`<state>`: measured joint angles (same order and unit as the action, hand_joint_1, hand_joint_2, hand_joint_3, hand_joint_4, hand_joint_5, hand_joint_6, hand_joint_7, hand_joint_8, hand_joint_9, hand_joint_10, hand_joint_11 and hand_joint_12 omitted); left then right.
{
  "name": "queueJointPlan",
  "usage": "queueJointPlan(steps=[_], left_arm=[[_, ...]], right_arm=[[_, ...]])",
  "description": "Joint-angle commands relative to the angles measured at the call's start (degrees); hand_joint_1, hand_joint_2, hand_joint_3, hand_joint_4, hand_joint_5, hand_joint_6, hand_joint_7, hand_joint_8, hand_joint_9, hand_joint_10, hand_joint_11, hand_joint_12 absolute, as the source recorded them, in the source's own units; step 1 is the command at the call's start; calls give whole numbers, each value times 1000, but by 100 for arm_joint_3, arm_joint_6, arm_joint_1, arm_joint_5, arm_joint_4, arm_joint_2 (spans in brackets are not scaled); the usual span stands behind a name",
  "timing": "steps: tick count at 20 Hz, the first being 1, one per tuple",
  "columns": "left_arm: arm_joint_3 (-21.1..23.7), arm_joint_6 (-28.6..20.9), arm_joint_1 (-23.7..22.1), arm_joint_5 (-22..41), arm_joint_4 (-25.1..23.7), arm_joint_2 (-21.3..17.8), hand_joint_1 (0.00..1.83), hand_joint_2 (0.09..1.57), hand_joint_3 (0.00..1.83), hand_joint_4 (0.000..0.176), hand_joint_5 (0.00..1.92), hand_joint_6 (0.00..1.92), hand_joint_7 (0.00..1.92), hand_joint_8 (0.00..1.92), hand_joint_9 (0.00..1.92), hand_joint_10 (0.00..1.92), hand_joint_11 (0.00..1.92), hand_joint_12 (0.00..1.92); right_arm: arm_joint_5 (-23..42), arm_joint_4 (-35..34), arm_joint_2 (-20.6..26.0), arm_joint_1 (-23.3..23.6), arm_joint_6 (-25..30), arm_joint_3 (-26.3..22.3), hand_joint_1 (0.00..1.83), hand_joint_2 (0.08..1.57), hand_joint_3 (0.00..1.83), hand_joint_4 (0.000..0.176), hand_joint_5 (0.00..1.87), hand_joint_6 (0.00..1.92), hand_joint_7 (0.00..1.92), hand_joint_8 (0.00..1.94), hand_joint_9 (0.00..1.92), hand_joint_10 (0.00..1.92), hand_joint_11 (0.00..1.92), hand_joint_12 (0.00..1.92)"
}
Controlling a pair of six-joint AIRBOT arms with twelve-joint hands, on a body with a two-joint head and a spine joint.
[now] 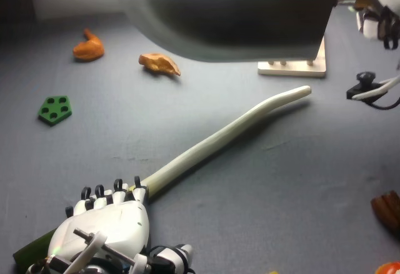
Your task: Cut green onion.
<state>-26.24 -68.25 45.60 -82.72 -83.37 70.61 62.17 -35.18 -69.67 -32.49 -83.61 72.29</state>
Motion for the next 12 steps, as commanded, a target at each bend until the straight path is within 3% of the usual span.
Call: queueJointPlan(steps=[1,6,12], left_arm=[[-3,4,47,-58,95,32,337,1250,7,0,139,3,107,2,96,2,0,227],[-8,4,47,-44,98,32,246,1262,10,0,95,3,81,1,91,0,0,233],[-11,4,36,-44,96,33,255,1262,3,0,104,2,75,0,79,0,0,299]], right_arm=[[952,138,66,29,-49,-53,1598,724,881,176,1375,1921,1600,1941,1623,1921,1658,1921],[896,121,66,-80,-331,-470,1610,701,937,176,1413,1921,1612,1941,1634,1921,1675,1921],[744,104,-129,-206,-436,-523,1608,681,965,176,1428,1921,1612,1941,1634,1921,1686,1921]])
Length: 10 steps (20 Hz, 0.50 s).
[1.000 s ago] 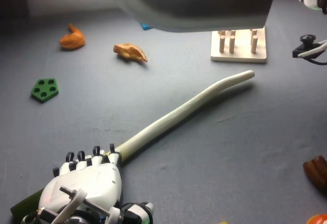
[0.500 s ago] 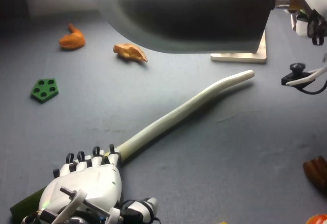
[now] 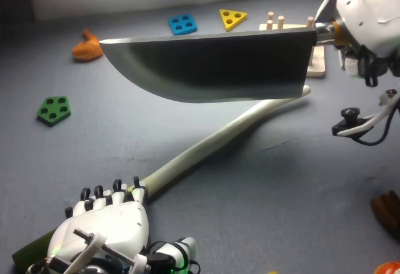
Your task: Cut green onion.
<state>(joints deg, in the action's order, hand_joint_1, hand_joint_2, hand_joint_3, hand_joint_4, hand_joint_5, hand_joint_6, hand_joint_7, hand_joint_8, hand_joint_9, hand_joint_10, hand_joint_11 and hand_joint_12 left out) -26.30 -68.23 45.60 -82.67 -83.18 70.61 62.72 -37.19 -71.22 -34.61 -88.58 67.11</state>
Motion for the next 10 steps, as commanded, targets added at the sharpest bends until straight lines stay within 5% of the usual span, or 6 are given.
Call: queueJointPlan(steps=[1,10], left_arm=[[-5,2,35,-49,76,33,255,1262,3,0,104,1,75,0,79,0,0,298],[-17,2,-5,-48,57,40,237,1267,2,0,88,1,62,3,66,4,0,269]], right_arm=[[688,305,-13,-6,19,-5,1608,681,965,176,1428,1921,1611,1941,1634,1921,1686,1921],[673,303,-239,-104,-128,48,1583,708,908,176,1427,1921,1605,1941,1630,1921,1692,1921]])
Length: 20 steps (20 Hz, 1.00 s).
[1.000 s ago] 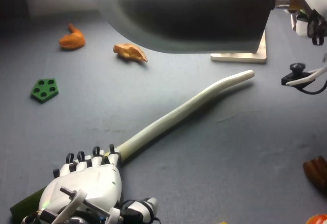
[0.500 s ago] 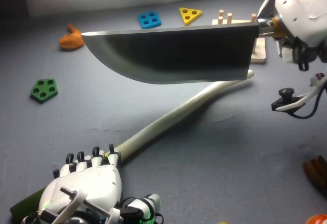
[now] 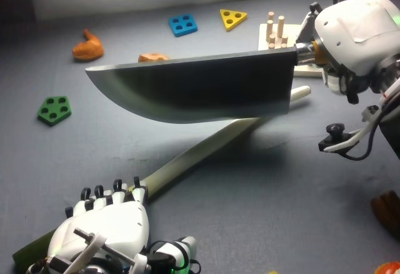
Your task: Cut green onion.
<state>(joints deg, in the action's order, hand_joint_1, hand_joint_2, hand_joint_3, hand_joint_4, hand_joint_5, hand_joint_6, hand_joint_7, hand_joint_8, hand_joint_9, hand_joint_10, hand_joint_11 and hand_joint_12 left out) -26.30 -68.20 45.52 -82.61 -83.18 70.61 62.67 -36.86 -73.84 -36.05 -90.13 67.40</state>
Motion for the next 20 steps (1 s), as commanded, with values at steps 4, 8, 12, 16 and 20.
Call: queueJointPlan(steps=[4,8,12,16,20], left_arm=[[-19,-1,4,-55,28,44,237,1267,2,0,88,1,62,2,65,4,0,265],[-18,-1,0,-55,24,44,235,1268,1,0,105,3,47,1,31,4,0,135],[-15,-1,0,-55,15,43,197,1279,3,0,80,9,13,4,0,0,0,0],[-15,-1,0,-54,-2,42,242,1271,0,0,98,6,28,2,3,0,0,1],[-9,-1,-11,-54,-2,42,243,1269,0,0,82,1,50,10,14,6,5,2]], right_arm=[[723,271,8,-187,134,23,1583,709,906,176,1427,1921,1605,1941,1631,1921,1692,1921],[742,271,42,-321,287,72,1608,712,865,176,1414,1921,1600,1941,1629,1921,1686,1921],[742,272,132,-348,288,110,1573,734,864,176,1442,1921,1605,1941,1637,1921,1703,1921],[738,273,242,-386,288,182,1551,750,833,176,1442,1921,1601,1941,1636,1921,1697,1921],[639,342,417,-473,288,182,1567,734,846,176,1459,1921,1594,1941,1623,1921,1685,1921]])
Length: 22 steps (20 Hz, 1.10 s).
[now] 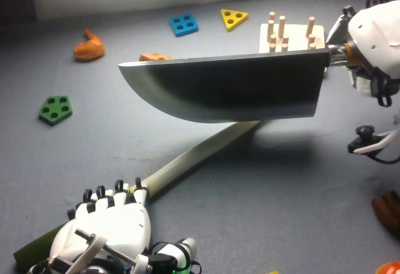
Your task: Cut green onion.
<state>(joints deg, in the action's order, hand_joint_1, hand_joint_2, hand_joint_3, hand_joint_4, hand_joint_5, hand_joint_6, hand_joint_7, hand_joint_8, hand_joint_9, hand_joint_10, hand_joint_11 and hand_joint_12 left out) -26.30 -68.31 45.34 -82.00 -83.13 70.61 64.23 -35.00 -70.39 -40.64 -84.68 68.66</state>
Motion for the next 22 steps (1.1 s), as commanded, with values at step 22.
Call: queueJointPlan(steps=[22], left_arm=[[-5,10,-33,-99,-65,42,89,1288,3,0,7,2,0,0,0,0,0,0]], right_arm=[[82,1062,639,683,641,536,1615,729,834,176,1405,1921,1570,1941,1608,1921,1681,1921]])
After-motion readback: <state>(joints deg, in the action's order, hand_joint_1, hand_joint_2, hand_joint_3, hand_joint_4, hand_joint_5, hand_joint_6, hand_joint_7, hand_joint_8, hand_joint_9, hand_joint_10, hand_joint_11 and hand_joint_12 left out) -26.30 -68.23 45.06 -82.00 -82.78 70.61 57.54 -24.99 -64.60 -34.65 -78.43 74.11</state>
